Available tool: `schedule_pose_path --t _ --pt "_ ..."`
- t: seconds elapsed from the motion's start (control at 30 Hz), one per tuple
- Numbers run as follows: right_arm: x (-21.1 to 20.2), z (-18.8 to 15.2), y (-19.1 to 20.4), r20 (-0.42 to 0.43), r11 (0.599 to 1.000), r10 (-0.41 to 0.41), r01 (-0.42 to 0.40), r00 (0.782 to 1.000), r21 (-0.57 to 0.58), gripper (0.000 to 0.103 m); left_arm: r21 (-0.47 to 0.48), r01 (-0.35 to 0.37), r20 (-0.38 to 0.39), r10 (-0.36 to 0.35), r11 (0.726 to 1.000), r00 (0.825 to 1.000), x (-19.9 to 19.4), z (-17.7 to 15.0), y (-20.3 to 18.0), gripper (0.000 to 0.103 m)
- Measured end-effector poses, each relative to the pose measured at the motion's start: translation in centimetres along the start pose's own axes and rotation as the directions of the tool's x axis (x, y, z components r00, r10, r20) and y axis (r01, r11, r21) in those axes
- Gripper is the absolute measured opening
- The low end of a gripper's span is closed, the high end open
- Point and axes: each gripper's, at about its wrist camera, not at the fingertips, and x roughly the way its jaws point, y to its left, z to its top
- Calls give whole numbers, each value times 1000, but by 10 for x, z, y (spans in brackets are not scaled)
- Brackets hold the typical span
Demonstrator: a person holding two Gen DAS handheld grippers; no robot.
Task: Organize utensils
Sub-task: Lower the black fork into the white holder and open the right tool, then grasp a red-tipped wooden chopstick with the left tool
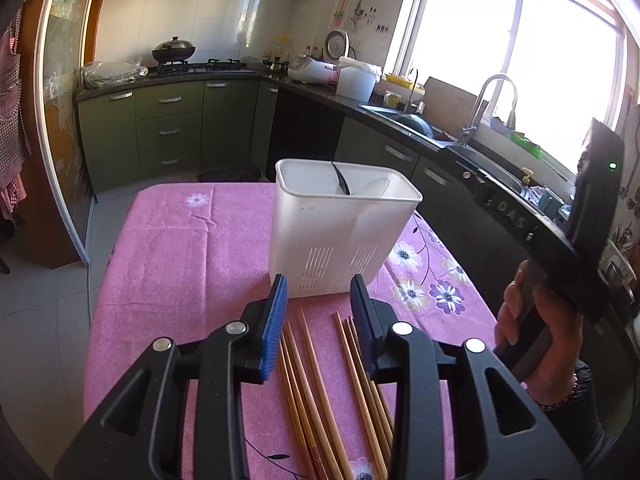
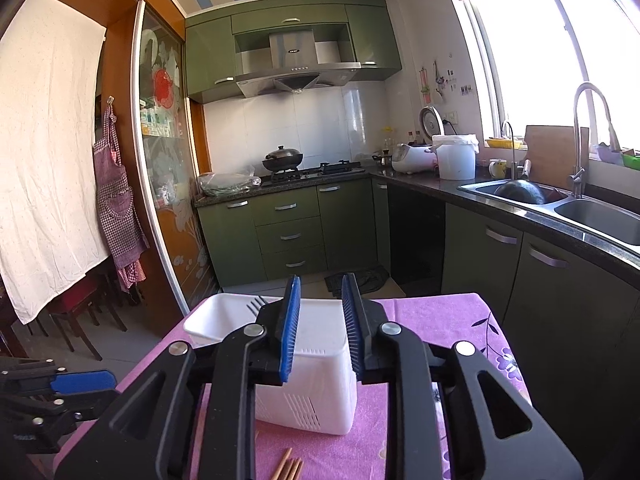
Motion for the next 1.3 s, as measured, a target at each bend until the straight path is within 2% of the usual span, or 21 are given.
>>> schedule_pose_path --t 0.1,0.17,0.27,0.33,0.47,0.53,0.77,0.83,0.9,1.1,1.3 --pt "-23 -13 -1 -46 1000 -17 16 999 -9 22 -6 -46 -70 45 999 996 13 -8 3 31" --pt "-35 -25 -3 -91 1000 -12 12 996 -5 22 -11 -77 -137 75 997 988 26 -17 7 31" --pt "-45 -42 -4 -153 1000 -28 25 988 -18 22 -35 -94 -253 82 995 964 49 -33 15 31" --pt "-49 -54 -7 -184 999 -33 30 982 -16 22 -40 -98 -313 80 994 946 64 -41 18 26" --pt "-53 -68 -12 -221 1000 -31 31 975 -3 22 -18 -111 -397 95 994 913 87 -54 16 18" --pt "-55 -69 -17 -227 1000 -22 24 974 10 22 -11 -126 -420 110 992 901 93 -57 16 16" --pt "-58 -67 -24 -234 999 -19 25 972 22 22 20 -155 -455 147 988 878 103 -61 15 12" --pt "-55 -63 -27 -236 999 -20 28 972 29 27 30 -156 -464 152 987 873 106 -61 14 12" --pt "-54 -62 -28 -241 999 -16 25 970 35 27 37 -157 -473 156 987 867 108 -62 13 11" --pt "-53 -63 -28 -254 999 -17 26 967 33 27 54 -158 -495 164 986 853 115 -66 11 11" --pt "-50 -66 -26 -272 999 -20 30 962 32 31 66 -160 -496 172 985 851 119 -65 9 9"
